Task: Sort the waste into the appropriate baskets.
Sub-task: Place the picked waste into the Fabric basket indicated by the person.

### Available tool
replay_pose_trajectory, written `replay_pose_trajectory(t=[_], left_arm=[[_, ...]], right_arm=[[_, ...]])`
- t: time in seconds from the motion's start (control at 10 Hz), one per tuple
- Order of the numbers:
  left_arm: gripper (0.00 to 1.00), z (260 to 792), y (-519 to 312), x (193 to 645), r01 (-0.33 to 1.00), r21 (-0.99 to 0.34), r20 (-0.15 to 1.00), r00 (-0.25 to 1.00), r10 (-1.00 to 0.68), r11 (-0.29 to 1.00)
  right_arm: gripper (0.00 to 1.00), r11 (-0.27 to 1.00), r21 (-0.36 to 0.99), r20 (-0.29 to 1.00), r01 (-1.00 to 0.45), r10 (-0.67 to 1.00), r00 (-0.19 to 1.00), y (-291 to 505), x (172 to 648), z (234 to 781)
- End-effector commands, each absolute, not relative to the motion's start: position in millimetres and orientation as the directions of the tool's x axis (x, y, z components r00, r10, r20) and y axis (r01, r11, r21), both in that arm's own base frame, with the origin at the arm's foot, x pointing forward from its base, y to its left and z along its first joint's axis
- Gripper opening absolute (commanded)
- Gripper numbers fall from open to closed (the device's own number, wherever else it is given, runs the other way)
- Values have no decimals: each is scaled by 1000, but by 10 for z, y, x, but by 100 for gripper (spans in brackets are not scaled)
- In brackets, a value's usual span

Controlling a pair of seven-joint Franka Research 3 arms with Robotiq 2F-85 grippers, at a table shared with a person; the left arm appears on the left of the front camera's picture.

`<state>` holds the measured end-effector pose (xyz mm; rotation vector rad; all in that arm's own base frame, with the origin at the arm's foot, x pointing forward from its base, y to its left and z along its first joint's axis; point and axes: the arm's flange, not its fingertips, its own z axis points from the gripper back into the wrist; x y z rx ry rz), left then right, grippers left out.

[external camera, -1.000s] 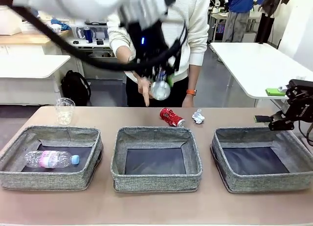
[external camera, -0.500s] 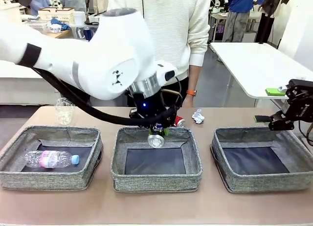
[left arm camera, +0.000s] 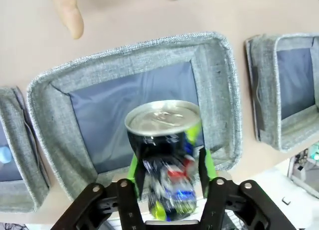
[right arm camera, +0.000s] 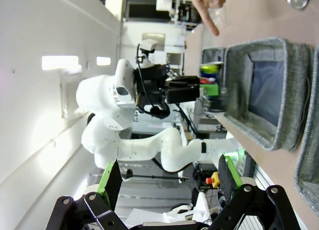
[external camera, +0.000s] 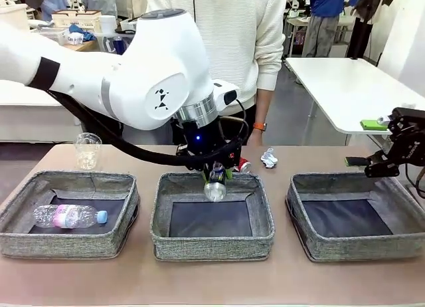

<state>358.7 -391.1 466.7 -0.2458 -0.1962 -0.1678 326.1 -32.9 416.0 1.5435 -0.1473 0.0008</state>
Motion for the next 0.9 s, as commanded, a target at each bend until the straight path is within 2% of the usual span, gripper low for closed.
replay_pose_trajectory(t=[0.0,0.5,0.6,0.8], left_arm=[[100,4699,-3885,3577,181,-242,196,971,-135,953],[100,4736,-3861,3592,193,-275,196,970,-141,942],[100,4801,-3815,3575,296,-333,160,953,-256,895],[100,5241,-3305,3626,407,-480,194,913,-358,778]], right_arm=[[100,16,997,79,-78,-96,992,-324,3255,4209],[100,16,997,79,-78,-96,992,-324,3255,4209],[100,16,997,79,-78,-96,992,-324,3255,4209],[100,16,997,79,-78,-96,992,-324,3255,4209]])
